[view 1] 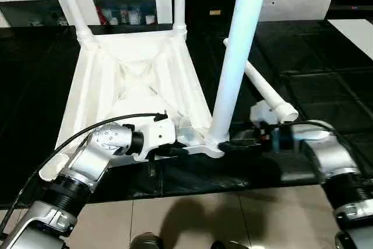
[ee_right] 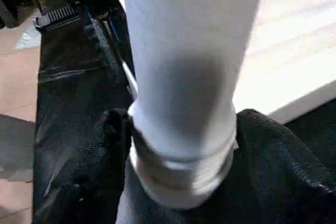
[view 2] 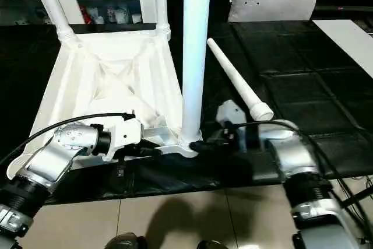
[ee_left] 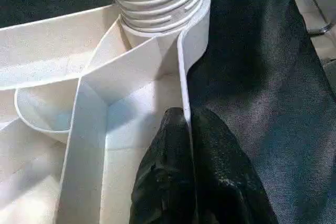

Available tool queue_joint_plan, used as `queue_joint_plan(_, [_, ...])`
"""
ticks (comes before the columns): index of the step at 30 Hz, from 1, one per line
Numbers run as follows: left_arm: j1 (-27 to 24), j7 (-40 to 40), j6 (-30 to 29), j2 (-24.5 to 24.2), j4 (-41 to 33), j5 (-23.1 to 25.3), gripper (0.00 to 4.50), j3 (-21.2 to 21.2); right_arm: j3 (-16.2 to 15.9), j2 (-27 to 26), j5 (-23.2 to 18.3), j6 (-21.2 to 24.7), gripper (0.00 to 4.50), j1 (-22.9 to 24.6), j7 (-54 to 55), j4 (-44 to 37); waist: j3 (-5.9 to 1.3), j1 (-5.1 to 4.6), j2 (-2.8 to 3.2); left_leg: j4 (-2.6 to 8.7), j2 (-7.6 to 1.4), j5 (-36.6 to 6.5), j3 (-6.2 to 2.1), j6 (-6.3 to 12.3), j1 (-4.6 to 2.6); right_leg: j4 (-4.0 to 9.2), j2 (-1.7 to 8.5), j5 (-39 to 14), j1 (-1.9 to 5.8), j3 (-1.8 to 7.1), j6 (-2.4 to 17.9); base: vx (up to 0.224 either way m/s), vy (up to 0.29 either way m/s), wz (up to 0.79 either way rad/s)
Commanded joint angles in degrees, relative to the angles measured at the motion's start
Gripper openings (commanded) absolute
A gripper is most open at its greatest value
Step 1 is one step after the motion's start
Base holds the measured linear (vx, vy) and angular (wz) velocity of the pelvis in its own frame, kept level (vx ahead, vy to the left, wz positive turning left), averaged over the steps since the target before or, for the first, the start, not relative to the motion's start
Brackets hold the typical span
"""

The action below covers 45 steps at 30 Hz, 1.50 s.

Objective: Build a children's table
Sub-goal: Rotate leg to tighten

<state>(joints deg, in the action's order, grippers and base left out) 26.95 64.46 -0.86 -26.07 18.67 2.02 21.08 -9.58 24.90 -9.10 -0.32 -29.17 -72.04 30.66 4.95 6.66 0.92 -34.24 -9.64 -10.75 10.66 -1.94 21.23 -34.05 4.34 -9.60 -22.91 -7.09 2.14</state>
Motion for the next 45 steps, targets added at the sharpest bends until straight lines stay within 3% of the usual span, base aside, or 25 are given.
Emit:
queue_joint_plan(1, [-0.11, 1.97, 1.45, 0.40, -1.10, 1.08, 0.00, 2.99, -0.39, -0.13, 0.40, -0.78, 3.62, -1.09, 0.80, 0.27, -4.01, -0.22, -0.17, 4.22, -4.56, -11.89, -1.92, 3.69, -0.80, 4.74, 5.75, -19.88, 2.79, 4.29, 10.14, 0.000, 0.000, 0.00])
queue_joint_plan(9, [-0.31, 1.97, 1.62, 0.31, -1.00, 1.32, 0.00, 3.11, -1.01, -0.81, 0.75, -1.08, 3.71, -1.02, 0.48, 0.36, -4.23, -0.07, -0.20, 4.11, -4.54, -11.16, -1.86, 3.83, -0.72, 4.49, 5.81, -18.39, 2.97, 4.33, 10.46, 0.000, 0.000, 0.00])
queue_joint_plan(10, [-0.34, 1.97, 1.73, 0.31, -0.84, 1.38, 0.00, 3.09, -0.87, -0.96, 0.55, -1.02, 3.43, -0.97, 0.27, 0.48, -4.22, -0.10, -0.23, 4.11, -4.53, -11.03, -1.87, 3.89, -0.67, 4.44, 5.76, -18.19, 2.98, 4.33, 10.42, 0.000, 0.000, 0.00])
queue_joint_plan(13, [-0.36, 1.98, 1.76, 0.32, -0.75, 1.41, 0.00, 3.08, -0.85, -0.97, 0.46, -0.92, 3.29, -0.91, 0.14, 0.50, -4.25, -0.10, -0.20, 4.12, -4.59, -10.87, -1.88, 3.93, -0.71, 4.42, 5.77, -17.89, 2.95, 4.35, 10.53, 0.000, 0.000, 0.00])
queue_joint_plan(14, [-0.38, 1.94, 1.89, 0.32, -0.56, 1.44, 0.00, 3.07, -0.84, -0.95, 0.33, -0.75, 3.00, -0.82, 0.01, 0.45, -4.22, -0.07, -0.20, 4.10, -4.55, -10.91, -1.87, 3.95, -0.69, 4.40, 5.75, -17.83, 2.96, 4.33, 10.60, 0.000, 0.000, 0.00])
queue_joint_plan(19, [-0.68, 1.98, 1.58, 0.40, -0.67, 1.18, 0.00, 2.97, -1.19, -0.89, -0.01, 0.27, 2.81, 0.04, -0.57, -0.61, -4.09, -0.12, -0.26, 4.14, -4.55, -11.14, -1.85, 3.97, -0.71, 4.46, 5.76, -18.04, 2.93, 4.36, 10.45, 0.000, 0.000, 0.00])
queue_joint_plan(25, [-3.35, -2.39, -3.82, 3.05, -5.15, -0.37, 0.00, 1.49, -0.36, -4.14, -1.68, 7.42, 2.71, 2.38, 4.48, -3.95, -3.91, -0.35, -0.28, 4.34, -4.80, -11.58, -1.94, 3.67, -0.68, 4.46, 5.79, -18.72, 2.89, 4.43, 10.44, 0.000, 0.000, 0.00])
queue_joint_plan(26, [-4.20, -5.17, -6.79, 4.56, -6.80, -0.36, 0.00, 0.97, -0.18, -6.00, -0.78, 9.74, 2.70, 2.68, 8.92, -3.67, -3.83, -0.52, -0.27, 4.40, -4.70, -12.42, -1.98, 3.26, -0.75, 4.61, 5.78, -20.27, 2.87, 4.37, 10.23, 0.000, 0.000, 0.00])
queue_joint_plan(27, [-4.50, -6.31, -7.86, 5.20, -7.52, -0.34, 0.00, 0.75, 0.04, -7.22, -0.22, 10.98, 2.70, 2.65, 11.73, -3.23, -3.13, -0.83, -0.26, 4.58, -4.45, -14.36, -2.02, 2.79, -0.78, 5.37, 5.81, -24.23, 2.56, 4.25, 9.26, 0.000, 0.000, 0.00])
queue_joint_plan(29, [-4.70, -7.32, -8.80, 5.74, -8.04, -0.24, 0.00, 0.57, 0.19, -7.99, 0.09, 11.78, 2.70, 2.62, 13.49, -2.97, -2.97, -1.14, -0.37, 4.63, -4.20, -16.41, -2.17, 2.03, -1.03, 5.90, 5.89, -28.88, 2.52, 4.12, 7.74, 0.000, 0.000, 0.00])
queue_joint_plan(30, [-4.60, -9.05, -10.12, 6.77, -8.44, 0.28, 0.00, 0.49, 0.60, -9.51, 0.58, 11.89, 2.70, 2.35, 16.46, -2.12, -2.83, -1.61, -0.54, 4.66, -4.02, -17.91, -2.42, 1.45, -0.99, 6.41, 6.06, -32.79, 2.63, 3.90, 6.04, 0.000, 0.000, 0.00])
queue_joint_plan(33, [-3.24, -14.62, -14.61, 11.03, -8.60, 2.20, 0.00, 0.54, 2.56, -14.84, 1.56, 14.12, 2.70, 0.61, 26.76, 0.73, -2.25, -3.01, -0.49, 4.55, -3.73, -22.45, -2.82, 0.19, -1.77, 7.68, 6.03, -39.96, 2.02, 3.16, 2.87, 0.000, 0.000, 0.00])
queue_joint_plan(34, [-2.53, -16.59, -16.52, 12.88, -8.47, 2.80, 0.00, 0.58, 3.71, -16.98, 1.74, 15.35, 2.70, -0.30, 31.09, 1.80, -2.00, -3.69, -0.16, 4.40, -3.52, -25.24, -3.01, -0.47, -2.51, 8.42, 5.91, -42.72, 1.64, 2.49, 1.81, 0.000, 0.000, 0.00])
queue_joint_plan(35, [-2.53, -16.59, -16.52, 12.88, -8.47, 2.80, 0.00, 0.58, 3.71, -16.98, 1.74, 15.35, 2.70, -0.30, 31.09, 1.80, -1.84, -4.69, 0.06, 4.29, -3.56, -28.66, -3.52, -1.23, -3.03, 9.19, 5.81, -44.28, 1.79, 1.17, 0.51, 0.000, 0.000, 0.00])
queue_joint_plan(36, [-1.47, -19.30, -18.47, 15.32, -7.65, 3.35, 0.00, 0.37, 4.91, -19.19, 2.05, 16.30, 2.70, -1.54, 36.05, 3.44, -2.00, -5.07, 0.24, 4.37, -3.66, -29.88, -3.87, -1.38, -2.91, 9.28, 5.87, -43.63, 2.37, 0.68, -0.07, 0.000, 0.000, 0.00])
queue_joint_plan(37, [-0.11, -22.28, -20.24, 18.11, -6.26, 3.83, 0.00, 0.10, 5.95, -21.37, 2.19, 17.08, 2.70, -2.88, 40.52, 5.22, -1.77, -5.97, 1.19, 5.32, -4.67, -34.13, -4.60, -2.03, -2.59, 8.77, 5.47, -39.85, 3.11, -0.24, 0.02, -0.026, 0.053, -0.14])
queue_joint_plan(38, [1.21, -24.92, -21.27, 20.52, -4.57, 4.32, 0.00, -0.09, 6.39, -22.93, 2.44, 17.12, 2.70, -3.95, 43.53, 6.61, -1.90, -6.53, 1.41, 6.68, -5.78, -38.31, -5.35, -3.10, -1.65, 6.89, 5.12, -33.43, 4.25, -0.05, 0.87, -0.037, 0.055, -0.13])
queue_joint_plan(39, [2.39, -27.12, -22.09, 22.39, -3.14, 5.10, 0.00, 0.23, 6.53, -24.18, 2.69, 16.72, 2.70, -4.68, 45.54, 7.37, -2.08, -6.48, 1.80, 7.76, -6.30, -41.81, -5.37, -4.01, -1.56, 5.06, 4.89, -28.09, 4.46, 1.01, 2.23, -0.037, 0.055, -0.13])
queue_joint_plan(40, [2.59, -27.46, -22.18, 22.61, -2.93, 5.46, 0.00, 0.53, 6.47, -24.39, 2.76, 16.41, 2.70, -4.73, 45.70, 7.32, -2.09, -6.44, 1.57, 7.68, -5.93, -42.68, -4.89, -4.38, -2.27, 5.43, 4.97, -27.54, 3.70, 1.37, 3.06, 0.000, 0.000, 0.00])
queue_joint_plan(41, [2.61, -27.69, -22.23, 22.61, -2.89, 5.70, 0.00, 0.64, 6.57, -24.47, 2.55, 16.26, 3.26, -4.61, 45.46, 7.07, -1.96, -6.62, 0.51, 5.88, -4.14, -39.72, -4.36, -3.95, -3.34, 7.72, 6.25, -33.64, 2.26, 1.49, 3.20, 0.000, 0.000, 0.00])
queue_joint_plan(42, [2.60, -28.16, -22.36, 22.54, -2.84, 6.26, 0.00, 0.87, 6.77, -24.63, 1.96, 15.60, 3.26, -4.08, 44.53, 6.02, -1.76, -6.46, 0.25, 4.93, -3.32, -36.84, -4.10, -3.03, -3.61, 8.94, 6.86, -38.78, 1.84, 1.22, 2.27, 0.000, 0.000, 0.00])
queue_joint_plan(43, [2.45, -28.22, -22.44, 22.47, -2.94, 6.33, 0.00, 0.86, 6.77, -24.60, 1.66, 15.24, 3.40, -3.61, 43.74, 5.11, -1.75, -6.25, 0.06, 3.50, -2.46, -30.17, -3.74, -1.00, -3.44, 10.50, 7.79, -44.92, 2.08, 0.79, 0.29, 0.000, 0.000, 0.00])
queue_joint_plan(44, [2.21, -28.27, -22.58, 22.31, -3.16, 6.47, 0.00, 0.67, 6.73, -24.41, 1.42, 15.23, 3.42, -2.98, 42.91, 4.03, -1.89, -6.10, 0.18, 3.88, -2.67, -26.05, -3.84, 0.13, -2.27, 10.26, 7.66, -44.26, 3.02, 0.64, -0.62, 0.000, 0.000, 0.00])
queue_joint_plan(45, [1.89, -28.14, -22.52, 21.84, -3.45, 6.71, 0.00, 0.59, 6.59, -23.89, 1.53, 14.75, 3.63, -2.36, 42.25, 3.20, -2.00, -6.01, 0.22, 4.28, -3.03, -25.49, -3.92, 0.34, -1.97, 10.09, 7.38, -42.46, 3.20, 0.57, -0.67, 0.000, 0.000, 0.00])
